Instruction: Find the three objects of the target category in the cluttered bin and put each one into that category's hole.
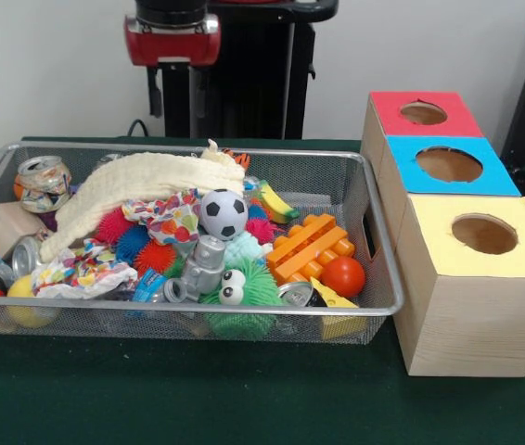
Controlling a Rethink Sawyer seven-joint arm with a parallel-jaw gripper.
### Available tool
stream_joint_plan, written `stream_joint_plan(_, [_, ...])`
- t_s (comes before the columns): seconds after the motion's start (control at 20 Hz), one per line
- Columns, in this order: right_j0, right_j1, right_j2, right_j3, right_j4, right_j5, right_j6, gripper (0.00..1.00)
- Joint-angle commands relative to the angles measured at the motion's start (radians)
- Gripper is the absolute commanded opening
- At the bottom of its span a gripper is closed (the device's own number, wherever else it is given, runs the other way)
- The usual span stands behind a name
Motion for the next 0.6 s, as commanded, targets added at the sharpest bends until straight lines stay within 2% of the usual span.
stream_joint_plan(0.05, [0.022,0.102,-0.014,-0.106,0.008,-0.043,0.112,1.0])
stream_joint_plan(0.25, [0.002,0.099,0.02,-0.127,0.042,-0.002,0.06,1.0])
stream_joint_plan(0.6, [0.004,0.059,0.055,-0.2,0.106,0.146,-0.005,1.0])
